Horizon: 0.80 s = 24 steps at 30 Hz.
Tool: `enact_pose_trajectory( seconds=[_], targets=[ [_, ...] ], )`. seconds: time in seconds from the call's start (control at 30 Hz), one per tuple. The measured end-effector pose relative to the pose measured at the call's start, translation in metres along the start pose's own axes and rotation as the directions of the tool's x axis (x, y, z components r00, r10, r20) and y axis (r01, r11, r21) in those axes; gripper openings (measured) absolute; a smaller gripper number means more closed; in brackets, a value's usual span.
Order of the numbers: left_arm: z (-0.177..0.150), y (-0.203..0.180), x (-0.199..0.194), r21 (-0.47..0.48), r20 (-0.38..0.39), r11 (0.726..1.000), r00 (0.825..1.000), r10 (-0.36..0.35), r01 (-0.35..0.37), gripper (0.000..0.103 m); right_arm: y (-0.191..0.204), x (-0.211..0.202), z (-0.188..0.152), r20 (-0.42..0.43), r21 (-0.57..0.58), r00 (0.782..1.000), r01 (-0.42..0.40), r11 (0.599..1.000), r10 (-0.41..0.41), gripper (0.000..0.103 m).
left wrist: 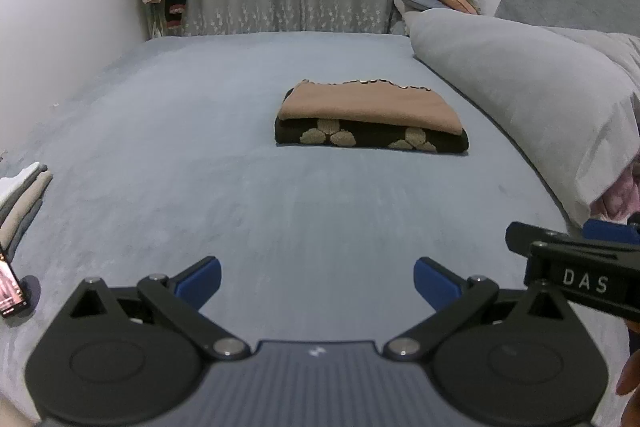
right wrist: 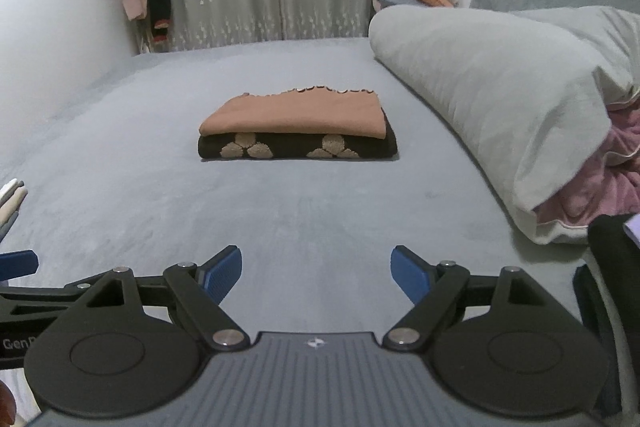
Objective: Fold clothes
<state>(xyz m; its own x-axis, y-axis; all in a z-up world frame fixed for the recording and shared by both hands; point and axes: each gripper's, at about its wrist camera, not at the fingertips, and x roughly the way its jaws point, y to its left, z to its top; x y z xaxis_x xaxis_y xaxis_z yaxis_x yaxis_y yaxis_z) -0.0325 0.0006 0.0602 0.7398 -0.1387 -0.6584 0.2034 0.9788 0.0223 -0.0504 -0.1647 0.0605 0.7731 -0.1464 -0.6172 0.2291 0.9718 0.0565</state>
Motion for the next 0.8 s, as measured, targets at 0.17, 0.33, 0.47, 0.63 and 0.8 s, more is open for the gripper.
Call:
enact_pose_trajectory(
  seconds=[0.17,0.33,0.47,0.63,0.8],
  targets=[
    [-0.015,0.0,-0.008,0.016,0.009,1.0,1.0,0.008,-0.008,0.103,0.006,-0.013,-0.019,0.027,-0.014,1.0,0.016,1.0,-0.016,0.085],
    [-0.026,0.003,-0.004,0.003,-0.017,1.0,1.0,-0.005,0.005,0.103,0.007,-0.016,-0.035,0.03,0.001,0.999,0.014,1.0,-0.014,0.085],
    [-0.033,0.005,0.004,0.016,-0.032,1.0,0.999,-0.007,0.008,0.103,0.009,-0.011,-0.045,0.019,-0.007,1.0,0.007,1.0,-0.007,0.085],
    [-0.036,0.006,0.017,0.016,-0.052,1.0,0.999,-0.009,0.01,0.103,0.011,-0.002,-0.051,0.001,-0.016,1.0,0.003,1.0,-0.003,0.085],
    [-0.038,0.008,0.024,0.02,-0.052,1.0,0.999,-0.011,0.012,0.103,0.013,0.008,-0.052,-0.013,-0.013,1.0,0.005,1.0,-0.005,0.085]
  ],
)
